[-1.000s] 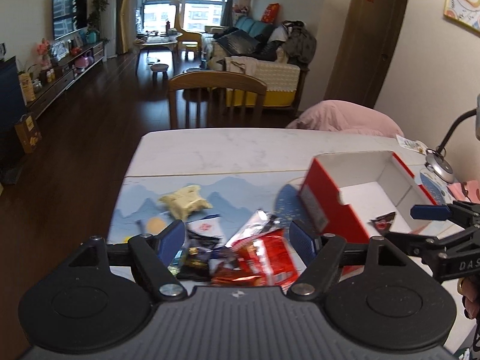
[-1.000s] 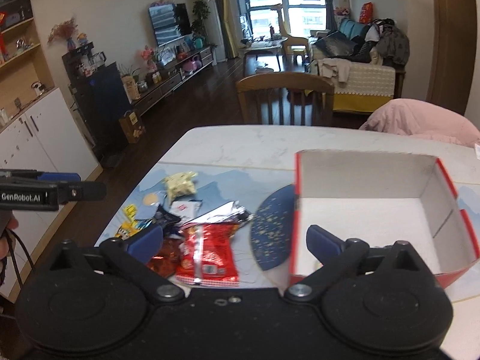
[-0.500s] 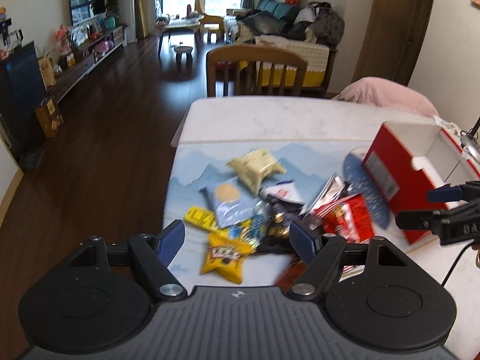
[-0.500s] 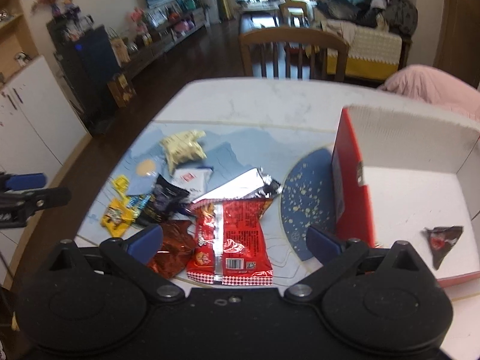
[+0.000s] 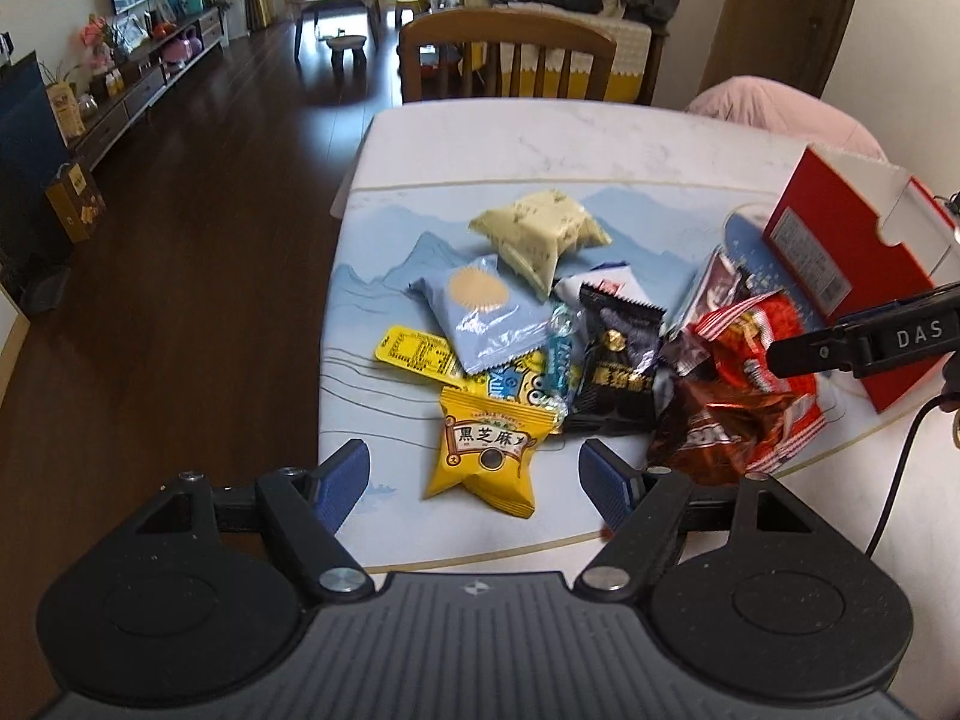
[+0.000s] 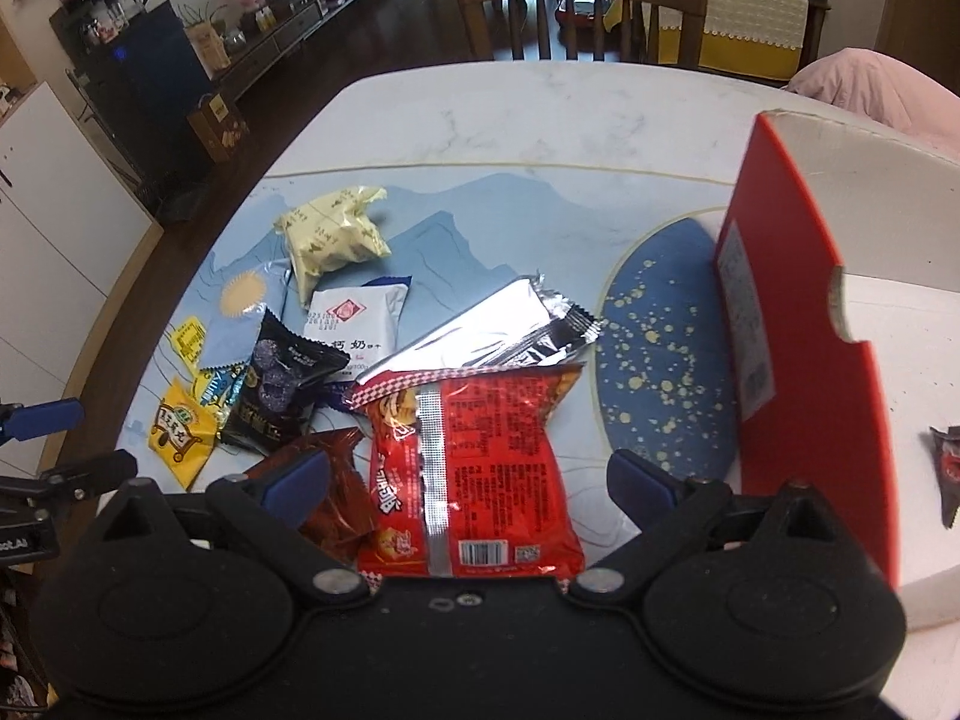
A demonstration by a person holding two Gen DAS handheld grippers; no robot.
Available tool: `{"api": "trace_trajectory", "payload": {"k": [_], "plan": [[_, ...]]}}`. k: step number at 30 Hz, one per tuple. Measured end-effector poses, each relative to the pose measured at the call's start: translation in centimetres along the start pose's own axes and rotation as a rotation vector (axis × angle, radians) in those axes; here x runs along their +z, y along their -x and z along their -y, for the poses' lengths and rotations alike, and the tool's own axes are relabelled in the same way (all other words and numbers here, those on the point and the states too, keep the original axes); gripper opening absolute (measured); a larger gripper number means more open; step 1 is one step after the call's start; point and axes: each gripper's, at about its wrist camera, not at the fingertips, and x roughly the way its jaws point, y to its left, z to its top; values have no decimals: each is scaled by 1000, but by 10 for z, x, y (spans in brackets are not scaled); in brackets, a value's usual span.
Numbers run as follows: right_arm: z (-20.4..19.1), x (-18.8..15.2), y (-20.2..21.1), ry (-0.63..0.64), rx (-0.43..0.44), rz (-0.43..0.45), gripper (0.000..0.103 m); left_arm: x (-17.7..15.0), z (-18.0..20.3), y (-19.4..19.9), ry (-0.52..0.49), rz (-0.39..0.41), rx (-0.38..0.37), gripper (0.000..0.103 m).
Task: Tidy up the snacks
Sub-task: 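Grasp yellow sesame packet with left tool while right tool grasps red chip bag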
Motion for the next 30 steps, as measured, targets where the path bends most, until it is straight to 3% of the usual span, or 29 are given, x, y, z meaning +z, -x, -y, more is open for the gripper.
{"api": "trace_trajectory", "payload": {"k": [11, 23, 28, 30], "plan": [[-4, 5, -21, 20, -30, -32, 97, 4, 3, -38, -18, -59, -1, 77], [-7, 5, -31, 34, -31, -53, 86, 3, 2, -53, -31, -78, 27, 75], [-7, 4, -29, 31, -29, -47, 79, 4, 2, -53, -29, -82, 6, 57], [-8, 4, -27, 37, -26, -41, 75, 5, 2, -53, -17, -88, -9, 46]]}}
